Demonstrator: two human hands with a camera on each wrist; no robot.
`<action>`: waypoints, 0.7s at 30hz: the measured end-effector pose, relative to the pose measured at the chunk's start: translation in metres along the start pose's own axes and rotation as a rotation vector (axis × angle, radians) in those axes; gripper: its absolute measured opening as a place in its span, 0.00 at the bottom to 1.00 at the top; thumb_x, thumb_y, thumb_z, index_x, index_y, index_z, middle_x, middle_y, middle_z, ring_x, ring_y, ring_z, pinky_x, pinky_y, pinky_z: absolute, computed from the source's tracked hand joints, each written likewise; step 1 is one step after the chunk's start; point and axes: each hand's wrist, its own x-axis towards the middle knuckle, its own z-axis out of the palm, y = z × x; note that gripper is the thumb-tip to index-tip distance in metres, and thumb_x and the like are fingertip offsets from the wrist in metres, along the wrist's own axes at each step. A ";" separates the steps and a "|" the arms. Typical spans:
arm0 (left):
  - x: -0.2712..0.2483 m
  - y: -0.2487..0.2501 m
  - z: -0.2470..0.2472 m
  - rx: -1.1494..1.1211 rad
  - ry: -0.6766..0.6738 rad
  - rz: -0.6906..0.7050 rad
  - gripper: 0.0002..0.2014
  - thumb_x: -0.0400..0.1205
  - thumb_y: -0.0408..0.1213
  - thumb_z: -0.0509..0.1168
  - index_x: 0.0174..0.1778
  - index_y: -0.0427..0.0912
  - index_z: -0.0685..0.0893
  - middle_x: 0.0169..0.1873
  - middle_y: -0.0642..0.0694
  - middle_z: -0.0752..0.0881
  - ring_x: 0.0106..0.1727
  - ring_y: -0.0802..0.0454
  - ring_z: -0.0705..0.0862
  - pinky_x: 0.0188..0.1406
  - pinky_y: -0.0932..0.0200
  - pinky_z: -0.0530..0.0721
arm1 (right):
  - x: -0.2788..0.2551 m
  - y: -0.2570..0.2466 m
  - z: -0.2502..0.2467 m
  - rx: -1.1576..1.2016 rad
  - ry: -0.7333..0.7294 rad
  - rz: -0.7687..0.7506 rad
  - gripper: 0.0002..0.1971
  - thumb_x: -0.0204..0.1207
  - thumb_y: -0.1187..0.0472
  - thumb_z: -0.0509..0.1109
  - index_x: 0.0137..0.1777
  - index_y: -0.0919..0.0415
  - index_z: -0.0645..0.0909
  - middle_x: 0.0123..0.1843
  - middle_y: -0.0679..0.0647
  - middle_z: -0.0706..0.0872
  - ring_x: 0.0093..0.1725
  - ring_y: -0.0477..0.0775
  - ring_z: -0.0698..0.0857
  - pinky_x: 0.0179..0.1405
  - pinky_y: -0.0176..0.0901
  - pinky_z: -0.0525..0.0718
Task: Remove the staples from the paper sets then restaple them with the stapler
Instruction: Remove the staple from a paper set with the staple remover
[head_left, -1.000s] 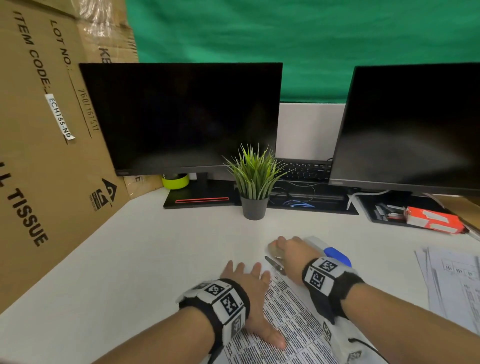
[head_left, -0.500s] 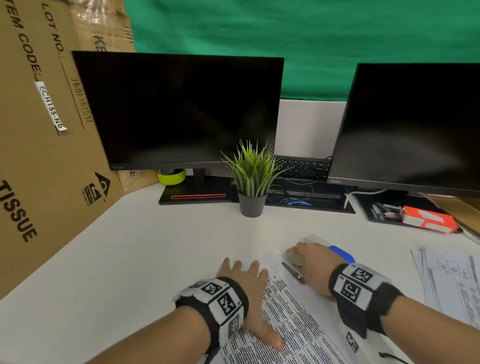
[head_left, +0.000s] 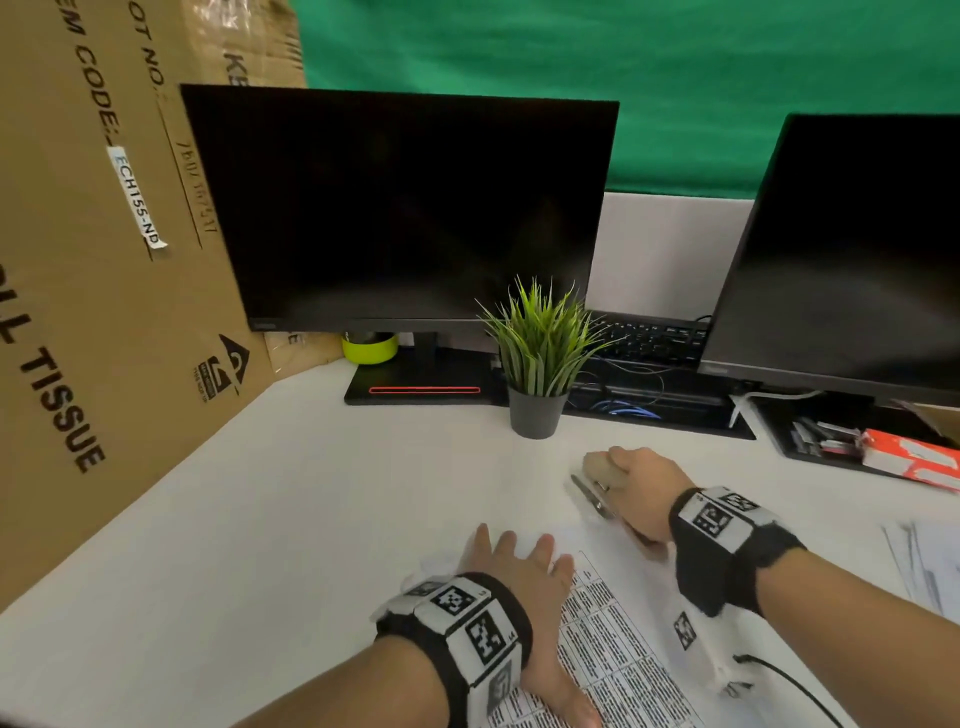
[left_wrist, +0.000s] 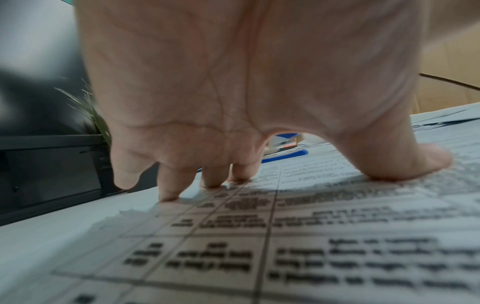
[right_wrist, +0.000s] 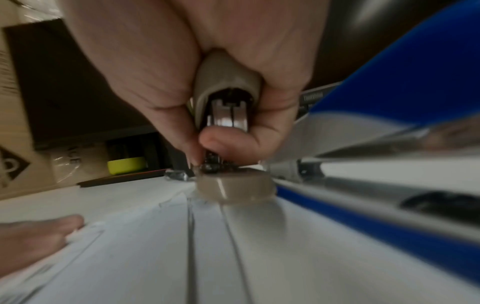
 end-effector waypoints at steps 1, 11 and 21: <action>0.001 0.001 0.000 0.008 0.004 -0.007 0.60 0.69 0.70 0.69 0.85 0.48 0.39 0.85 0.46 0.41 0.84 0.33 0.45 0.79 0.29 0.39 | -0.007 0.003 -0.001 -0.005 -0.004 -0.011 0.16 0.82 0.61 0.58 0.69 0.58 0.73 0.66 0.58 0.80 0.65 0.60 0.80 0.60 0.42 0.76; -0.003 0.001 -0.002 0.018 0.004 0.012 0.63 0.67 0.75 0.67 0.85 0.46 0.39 0.86 0.44 0.42 0.84 0.32 0.45 0.80 0.29 0.38 | -0.038 0.022 0.028 -0.136 -0.093 0.000 0.21 0.77 0.63 0.62 0.70 0.57 0.70 0.63 0.53 0.79 0.56 0.54 0.81 0.54 0.40 0.79; -0.001 0.001 -0.003 0.022 -0.049 0.015 0.63 0.67 0.76 0.64 0.85 0.47 0.35 0.85 0.45 0.36 0.84 0.32 0.40 0.79 0.30 0.34 | -0.025 0.001 0.029 -0.032 -0.006 0.130 0.17 0.76 0.63 0.64 0.65 0.56 0.71 0.51 0.52 0.79 0.47 0.52 0.78 0.49 0.41 0.80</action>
